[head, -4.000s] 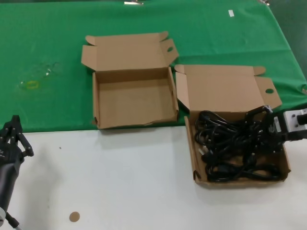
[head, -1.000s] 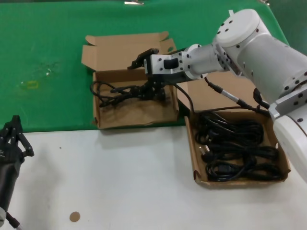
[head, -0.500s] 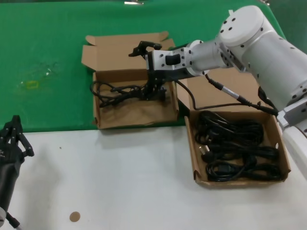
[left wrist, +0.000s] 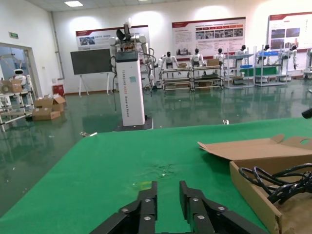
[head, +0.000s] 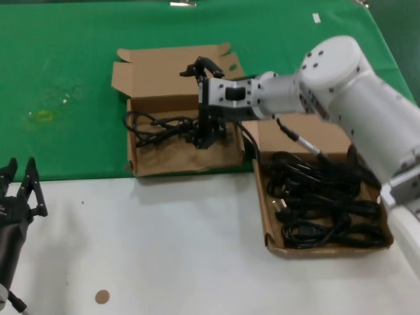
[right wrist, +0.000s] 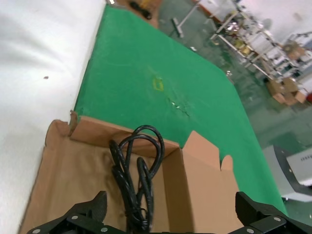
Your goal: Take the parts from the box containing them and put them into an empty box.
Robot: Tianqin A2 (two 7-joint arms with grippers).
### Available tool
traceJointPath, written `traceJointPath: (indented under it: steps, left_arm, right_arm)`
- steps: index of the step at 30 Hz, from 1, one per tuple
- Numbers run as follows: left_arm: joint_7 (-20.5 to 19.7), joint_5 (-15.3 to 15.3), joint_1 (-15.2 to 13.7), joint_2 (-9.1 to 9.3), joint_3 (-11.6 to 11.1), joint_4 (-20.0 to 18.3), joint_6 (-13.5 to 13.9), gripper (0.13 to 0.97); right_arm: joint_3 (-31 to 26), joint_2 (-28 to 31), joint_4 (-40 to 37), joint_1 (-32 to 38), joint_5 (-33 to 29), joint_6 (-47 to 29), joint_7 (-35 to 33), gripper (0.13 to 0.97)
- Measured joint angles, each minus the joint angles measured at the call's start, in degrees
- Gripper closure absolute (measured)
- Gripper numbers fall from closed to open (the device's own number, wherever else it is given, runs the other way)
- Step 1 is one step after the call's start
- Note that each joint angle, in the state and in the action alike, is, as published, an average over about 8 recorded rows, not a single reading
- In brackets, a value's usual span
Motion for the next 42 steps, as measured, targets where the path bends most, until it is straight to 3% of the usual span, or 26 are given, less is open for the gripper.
traceJointPath:
  steps: [9, 14, 17, 21, 29, 38, 42]
  left_arm:
    - [0.0, 0.0, 0.0, 0.0, 0.0, 0.0, 0.0, 0.802]
    - [0.0, -0.01, 0.0, 0.0, 0.0, 0.0, 0.0, 0.687]
    - [0.0, -0.01, 0.0, 0.0, 0.0, 0.0, 0.0, 0.618]
    - [0.01, -0.01, 0.0, 0.0, 0.0, 0.0, 0.0, 0.618]
    - [0.03, -0.01, 0.0, 0.0, 0.0, 0.0, 0.0, 0.395]
    - [0.01, -0.01, 0.0, 0.0, 0.0, 0.0, 0.0, 0.236]
    - [0.01, -0.01, 0.0, 0.0, 0.0, 0.0, 0.0, 0.236]
  right_arm:
    - [3.27, 1.63, 8.99, -8.94, 2.92, 5.35, 4.09, 0.154]
    - [5.16, 2.57, 14.21, -14.12, 4.62, 8.46, 6.45, 0.129]
    - [6.3, 3.13, 17.33, -17.18, 5.63, 10.31, 7.87, 0.129]
    - [7.8, 3.89, 21.47, -21.33, 6.98, 12.77, 9.74, 0.129]
    - [10.83, 5.39, 29.82, -29.59, 9.69, 17.75, 13.52, 0.129]
    - [14.22, 7.07, 39.15, -38.86, 12.72, 23.3, 17.74, 0.129]
    - [15.75, 7.84, 43.36, -43.05, 14.09, 25.81, 19.65, 0.129]
